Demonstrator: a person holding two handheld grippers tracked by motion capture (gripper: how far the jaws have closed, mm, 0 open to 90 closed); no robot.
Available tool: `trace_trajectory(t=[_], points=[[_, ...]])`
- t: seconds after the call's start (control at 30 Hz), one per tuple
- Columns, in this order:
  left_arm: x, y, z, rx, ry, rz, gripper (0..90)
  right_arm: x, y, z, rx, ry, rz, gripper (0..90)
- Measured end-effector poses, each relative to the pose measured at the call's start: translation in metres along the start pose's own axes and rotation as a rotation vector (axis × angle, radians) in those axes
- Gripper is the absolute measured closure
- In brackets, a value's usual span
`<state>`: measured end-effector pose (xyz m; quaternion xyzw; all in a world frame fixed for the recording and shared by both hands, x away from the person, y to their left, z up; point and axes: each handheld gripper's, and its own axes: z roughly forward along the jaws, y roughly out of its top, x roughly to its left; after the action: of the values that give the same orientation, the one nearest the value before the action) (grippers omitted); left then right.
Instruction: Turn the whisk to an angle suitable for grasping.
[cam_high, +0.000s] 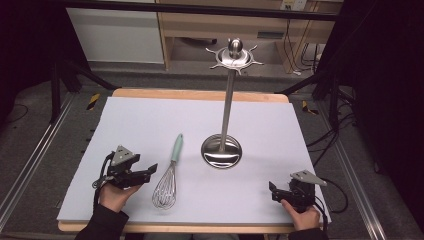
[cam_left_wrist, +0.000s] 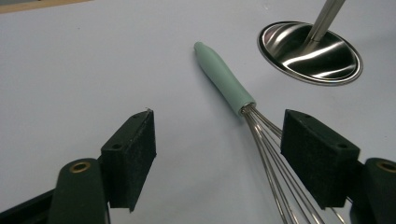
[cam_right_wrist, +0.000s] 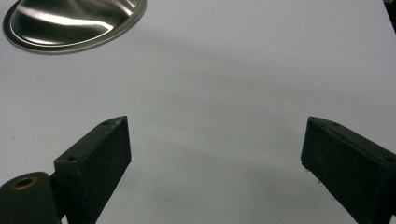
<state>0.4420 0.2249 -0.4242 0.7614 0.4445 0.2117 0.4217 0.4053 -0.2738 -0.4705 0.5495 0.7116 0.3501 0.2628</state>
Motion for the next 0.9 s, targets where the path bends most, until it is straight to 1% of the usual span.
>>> trace_trajectory(t=[0.2, 0.3, 0.37, 0.43, 0.5, 0.53, 0.63, 0.67, 0.7, 0.73, 0.77, 0.83, 0.87, 0.9], points=[[-0.003, 0.005, 0.004, 0.015, -0.003, 0.014, 28.6, 0.000, 0.000, 0.001, 0.010, 0.002, -0.008, 8.8], [-0.005, 0.012, 0.008, 0.021, 0.000, 0.023, 31.0, 0.001, 0.000, 0.001, 0.012, 0.001, -0.010, 8.8], [-0.006, 0.013, 0.009, 0.021, 0.003, 0.028, 31.6, 0.000, 0.000, 0.001, 0.010, -0.001, -0.011, 8.9], [-0.007, 0.018, 0.012, 0.025, 0.004, 0.039, 32.0, 0.000, 0.000, 0.001, 0.011, 0.001, -0.004, 8.9], [-0.009, 0.021, 0.015, 0.034, 0.009, 0.054, 33.3, -0.001, -0.001, 0.001, 0.014, 0.000, -0.007, 8.8], [-0.009, 0.023, 0.016, 0.039, 0.011, 0.058, 34.6, 0.000, -0.001, 0.001, 0.015, -0.002, 0.000, 8.8], [-0.011, 0.027, 0.022, 0.042, 0.012, 0.067, 36.6, 0.000, -0.001, 0.001, 0.015, 0.002, -0.004, 8.8], [-0.012, 0.028, 0.023, 0.051, 0.013, 0.078, 36.8, -0.001, -0.001, 0.002, 0.016, -0.001, -0.006, 8.8], [-0.012, 0.028, 0.023, 0.051, 0.013, 0.078, 37.2, -0.001, -0.001, 0.002, 0.016, -0.001, -0.006, 8.8], [-0.012, 0.030, 0.026, 0.063, 0.021, 0.092, 37.8, -0.001, -0.001, 0.002, 0.018, 0.000, -0.008, 8.8], [-0.013, 0.031, 0.028, 0.066, 0.022, 0.090, 38.3, -0.001, -0.001, 0.002, 0.018, 0.000, -0.008, 8.8], [-0.013, 0.033, 0.032, 0.086, 0.020, 0.098, 39.4, -0.001, -0.001, 0.002, 0.022, 0.003, -0.009, 8.8], [-0.014, 0.034, 0.035, 0.086, 0.019, 0.095, 40.0, 0.000, -0.001, 0.003, 0.024, 0.004, -0.008, 8.8], [-0.014, 0.035, 0.037, 0.099, 0.018, 0.102, 40.4, -0.001, -0.001, 0.003, 0.025, 0.004, -0.011, 8.8]])
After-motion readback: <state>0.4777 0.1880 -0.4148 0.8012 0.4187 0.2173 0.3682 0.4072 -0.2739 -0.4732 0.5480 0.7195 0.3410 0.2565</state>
